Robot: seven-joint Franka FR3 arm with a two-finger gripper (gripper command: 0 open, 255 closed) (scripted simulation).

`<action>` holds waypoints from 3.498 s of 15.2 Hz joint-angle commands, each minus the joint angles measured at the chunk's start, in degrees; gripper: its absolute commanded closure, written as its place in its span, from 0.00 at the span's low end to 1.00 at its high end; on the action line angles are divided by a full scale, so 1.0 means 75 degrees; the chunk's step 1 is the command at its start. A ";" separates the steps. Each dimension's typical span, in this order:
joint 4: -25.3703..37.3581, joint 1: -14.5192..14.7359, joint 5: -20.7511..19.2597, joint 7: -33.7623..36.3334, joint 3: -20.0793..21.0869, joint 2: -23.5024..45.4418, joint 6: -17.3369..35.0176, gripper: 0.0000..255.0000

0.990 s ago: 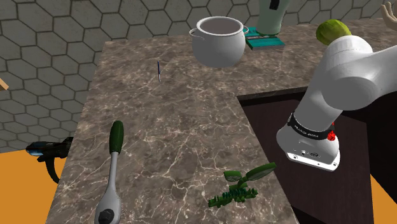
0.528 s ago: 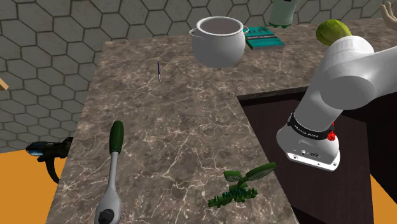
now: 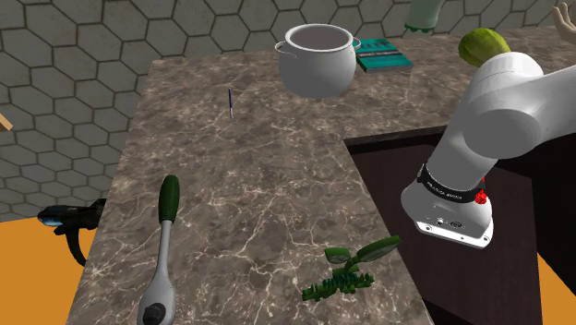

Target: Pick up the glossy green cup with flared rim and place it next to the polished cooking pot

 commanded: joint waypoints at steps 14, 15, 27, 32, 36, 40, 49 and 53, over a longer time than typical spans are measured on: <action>-0.1624 -0.0281 -0.0631 0.0189 -0.0632 -0.0485 0.1157 1.00; -0.1726 -0.0301 -0.0678 0.0205 -0.0680 -0.0504 0.1238 1.00; -0.2853 -0.0558 -0.1353 0.0396 -0.1353 -0.0567 0.2283 1.00; -0.3267 -0.0667 -0.1698 0.0485 -0.1694 -0.0479 0.2771 1.00; -0.3569 -0.0749 -0.2005 0.0566 -0.1995 -0.0347 0.3191 1.00; -0.3842 -0.0819 -0.2342 0.0658 -0.2323 -0.0149 0.3646 1.00; -0.3865 -0.0824 -0.2377 0.0668 -0.2358 -0.0125 0.3691 0.00; -0.3866 -0.0824 -0.2377 0.0669 -0.2358 -0.0125 0.3692 0.00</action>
